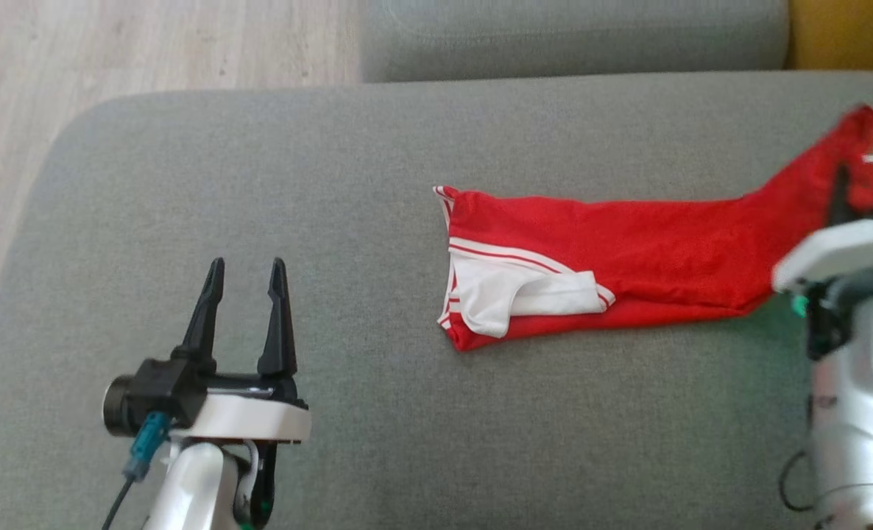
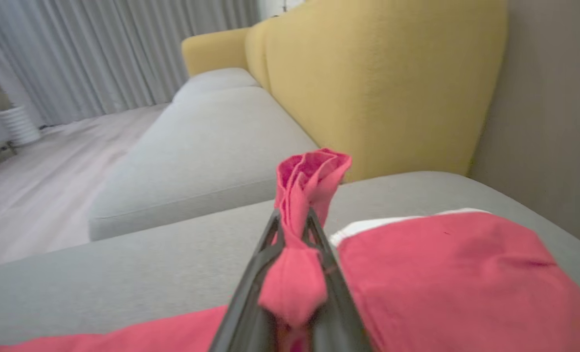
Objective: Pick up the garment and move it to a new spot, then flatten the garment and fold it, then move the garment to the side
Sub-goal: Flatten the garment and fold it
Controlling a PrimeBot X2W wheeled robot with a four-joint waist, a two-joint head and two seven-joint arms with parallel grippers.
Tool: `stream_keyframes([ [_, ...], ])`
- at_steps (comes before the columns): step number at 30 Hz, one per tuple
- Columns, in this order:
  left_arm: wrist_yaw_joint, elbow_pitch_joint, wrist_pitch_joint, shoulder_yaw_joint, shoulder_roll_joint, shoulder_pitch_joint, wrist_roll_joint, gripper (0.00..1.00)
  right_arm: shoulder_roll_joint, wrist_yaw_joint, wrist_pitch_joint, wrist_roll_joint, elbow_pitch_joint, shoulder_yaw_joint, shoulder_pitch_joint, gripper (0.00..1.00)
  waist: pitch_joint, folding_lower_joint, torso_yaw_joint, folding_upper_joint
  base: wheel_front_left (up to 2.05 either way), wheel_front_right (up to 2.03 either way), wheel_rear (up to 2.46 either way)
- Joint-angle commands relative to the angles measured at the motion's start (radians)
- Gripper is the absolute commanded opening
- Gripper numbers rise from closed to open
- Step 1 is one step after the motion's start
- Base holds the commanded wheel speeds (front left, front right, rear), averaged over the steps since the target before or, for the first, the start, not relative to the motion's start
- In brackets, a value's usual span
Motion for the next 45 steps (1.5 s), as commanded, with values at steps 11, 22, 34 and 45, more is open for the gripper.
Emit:
stream_keyframes([
  [11, -0.006, -0.033, -0.005, 0.01, 0.004, -0.017, -0.003, 1.0, 0.03, -0.001, 0.064, 0.404, -0.213, 0.548, 0.039, 0.0, -0.017, 0.0001, 0.072, -0.0001, 0.0, 0.0, 0.0],
  [22, 0.002, -0.025, -0.005, -0.042, 0.004, -0.036, -0.016, 1.0, 0.03, -0.001, -0.009, 0.634, -0.147, 0.794, 0.103, 0.0, 0.011, 0.0001, 0.136, -0.0001, 0.0, 0.0, 0.0],
  [34, 0.015, -0.024, -0.005, -0.067, 0.004, -0.047, -0.035, 1.0, 0.03, -0.001, -0.088, 0.789, -0.021, 1.005, 0.073, 1.0, 0.035, 0.0001, 0.159, -0.0001, 0.0, 0.0, 0.0],
  [45, 0.023, -0.035, -0.005, -0.049, 0.004, -0.029, -0.037, 1.0, 0.03, -0.001, -0.134, 0.646, -0.032, 0.841, 0.028, 1.0, 0.006, 0.0001, 0.065, -0.0001, 0.0, 0.0, 0.0],
])
